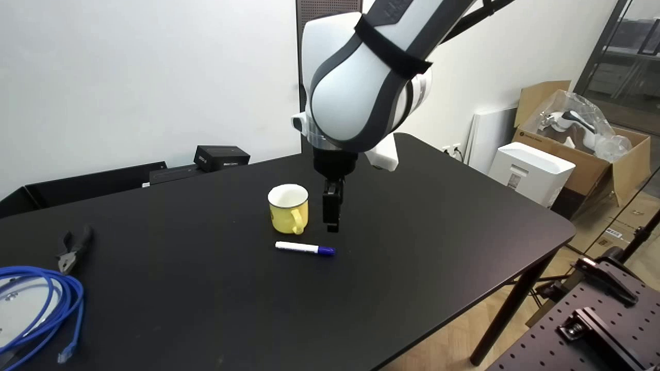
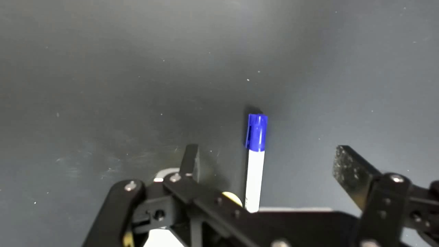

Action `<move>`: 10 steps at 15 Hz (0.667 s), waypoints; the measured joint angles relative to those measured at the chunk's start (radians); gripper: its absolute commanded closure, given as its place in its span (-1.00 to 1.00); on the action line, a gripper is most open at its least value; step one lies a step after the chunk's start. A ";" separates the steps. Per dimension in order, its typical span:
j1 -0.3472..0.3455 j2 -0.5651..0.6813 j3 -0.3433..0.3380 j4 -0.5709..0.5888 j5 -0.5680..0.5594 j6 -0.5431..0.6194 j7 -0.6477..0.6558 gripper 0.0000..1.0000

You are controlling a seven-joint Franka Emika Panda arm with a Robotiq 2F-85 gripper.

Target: Place the blue marker in the yellow mug

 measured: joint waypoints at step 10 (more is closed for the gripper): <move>-0.011 0.087 0.009 0.044 -0.044 0.002 0.001 -1.00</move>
